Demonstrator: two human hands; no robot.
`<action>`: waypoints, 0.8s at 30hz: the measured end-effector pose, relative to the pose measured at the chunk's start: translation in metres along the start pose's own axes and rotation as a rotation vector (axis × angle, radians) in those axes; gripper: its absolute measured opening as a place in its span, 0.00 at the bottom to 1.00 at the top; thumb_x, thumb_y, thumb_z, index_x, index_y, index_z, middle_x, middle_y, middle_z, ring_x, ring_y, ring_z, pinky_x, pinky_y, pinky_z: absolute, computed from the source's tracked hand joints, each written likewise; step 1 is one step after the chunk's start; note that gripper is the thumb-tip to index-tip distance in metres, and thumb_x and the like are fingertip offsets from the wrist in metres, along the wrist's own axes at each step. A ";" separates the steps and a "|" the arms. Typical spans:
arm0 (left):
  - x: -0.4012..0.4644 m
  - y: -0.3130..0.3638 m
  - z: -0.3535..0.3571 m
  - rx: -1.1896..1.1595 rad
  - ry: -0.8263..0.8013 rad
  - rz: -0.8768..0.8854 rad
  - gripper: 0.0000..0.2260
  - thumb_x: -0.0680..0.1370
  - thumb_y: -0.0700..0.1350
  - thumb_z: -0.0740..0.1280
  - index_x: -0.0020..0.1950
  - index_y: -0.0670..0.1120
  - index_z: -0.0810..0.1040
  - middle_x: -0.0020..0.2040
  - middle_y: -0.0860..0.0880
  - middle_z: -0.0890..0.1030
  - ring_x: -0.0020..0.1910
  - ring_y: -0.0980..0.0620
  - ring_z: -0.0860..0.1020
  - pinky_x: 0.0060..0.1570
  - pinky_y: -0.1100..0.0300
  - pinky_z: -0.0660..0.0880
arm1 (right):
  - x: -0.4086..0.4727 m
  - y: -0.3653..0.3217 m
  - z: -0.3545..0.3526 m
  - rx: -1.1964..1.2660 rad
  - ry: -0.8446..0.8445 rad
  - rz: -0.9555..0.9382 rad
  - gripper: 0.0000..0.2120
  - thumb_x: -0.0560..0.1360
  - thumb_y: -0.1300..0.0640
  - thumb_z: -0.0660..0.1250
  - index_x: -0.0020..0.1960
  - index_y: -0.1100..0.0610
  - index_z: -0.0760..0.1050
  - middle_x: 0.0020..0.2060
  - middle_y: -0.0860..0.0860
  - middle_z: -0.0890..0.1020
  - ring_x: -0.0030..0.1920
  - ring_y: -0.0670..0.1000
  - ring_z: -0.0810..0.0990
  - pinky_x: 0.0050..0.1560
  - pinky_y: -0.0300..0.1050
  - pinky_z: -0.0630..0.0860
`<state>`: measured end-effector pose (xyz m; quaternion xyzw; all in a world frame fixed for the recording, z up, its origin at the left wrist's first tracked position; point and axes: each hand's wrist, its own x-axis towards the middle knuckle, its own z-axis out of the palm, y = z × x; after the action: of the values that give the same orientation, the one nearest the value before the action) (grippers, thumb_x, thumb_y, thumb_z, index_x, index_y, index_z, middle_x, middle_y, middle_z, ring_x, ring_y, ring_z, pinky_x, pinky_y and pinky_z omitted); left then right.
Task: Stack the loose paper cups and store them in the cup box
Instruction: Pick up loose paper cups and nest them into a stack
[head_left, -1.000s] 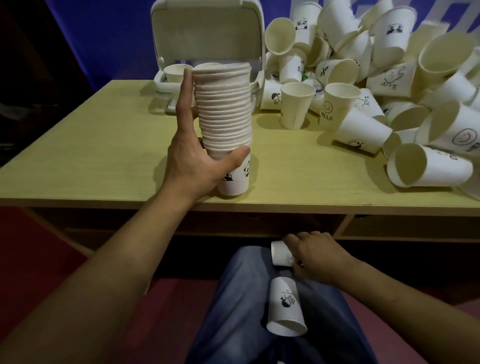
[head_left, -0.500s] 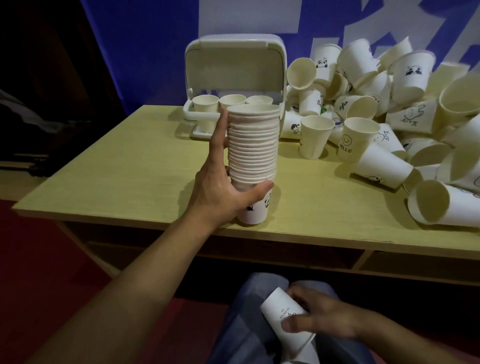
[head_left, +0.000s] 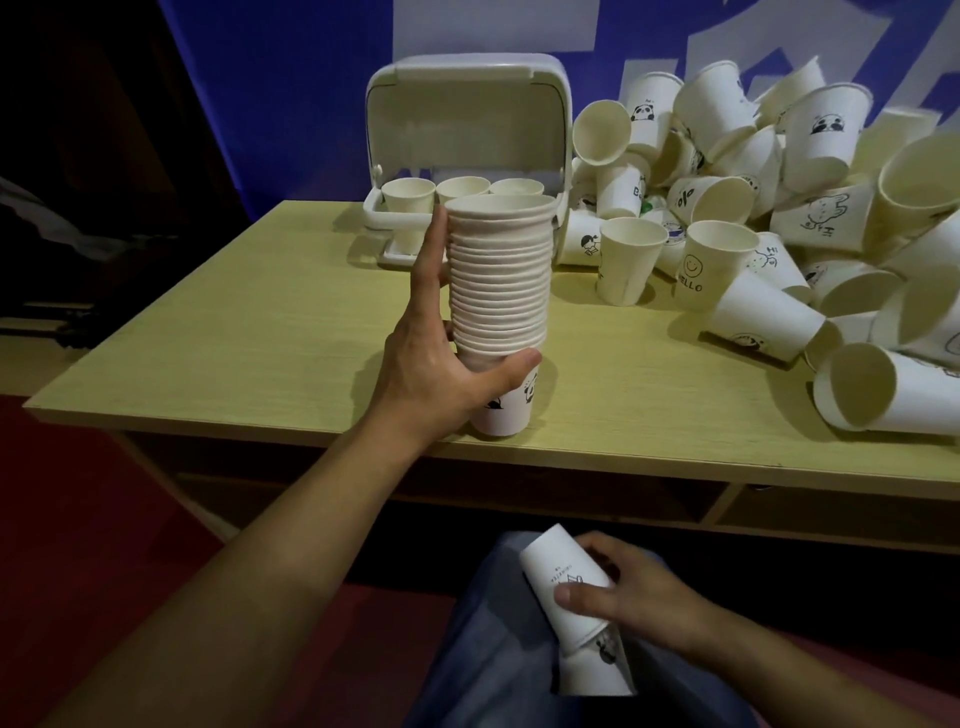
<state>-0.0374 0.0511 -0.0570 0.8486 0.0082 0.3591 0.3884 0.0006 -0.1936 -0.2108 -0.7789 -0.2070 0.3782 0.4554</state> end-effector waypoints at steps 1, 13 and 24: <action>-0.001 0.000 0.000 0.002 0.001 -0.004 0.54 0.65 0.61 0.76 0.78 0.64 0.40 0.71 0.70 0.60 0.65 0.74 0.66 0.58 0.66 0.75 | 0.000 -0.002 -0.001 0.015 0.009 -0.011 0.30 0.57 0.37 0.77 0.55 0.46 0.79 0.47 0.47 0.86 0.48 0.47 0.85 0.54 0.47 0.80; -0.006 0.006 0.002 0.019 0.005 -0.004 0.54 0.67 0.60 0.75 0.80 0.59 0.40 0.72 0.61 0.59 0.64 0.77 0.64 0.60 0.60 0.76 | 0.010 0.012 0.024 -0.039 0.067 -0.112 0.28 0.62 0.35 0.73 0.59 0.38 0.71 0.61 0.46 0.75 0.60 0.47 0.77 0.63 0.49 0.76; -0.007 0.008 0.007 0.001 0.002 -0.021 0.54 0.66 0.60 0.76 0.80 0.58 0.42 0.71 0.63 0.62 0.62 0.80 0.64 0.58 0.66 0.73 | 0.013 0.030 0.031 -0.442 0.061 -0.090 0.44 0.60 0.25 0.69 0.71 0.41 0.66 0.72 0.42 0.58 0.73 0.48 0.61 0.73 0.46 0.63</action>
<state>-0.0402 0.0395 -0.0588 0.8482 0.0178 0.3559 0.3920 -0.0153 -0.1829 -0.2515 -0.8608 -0.3055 0.2793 0.2962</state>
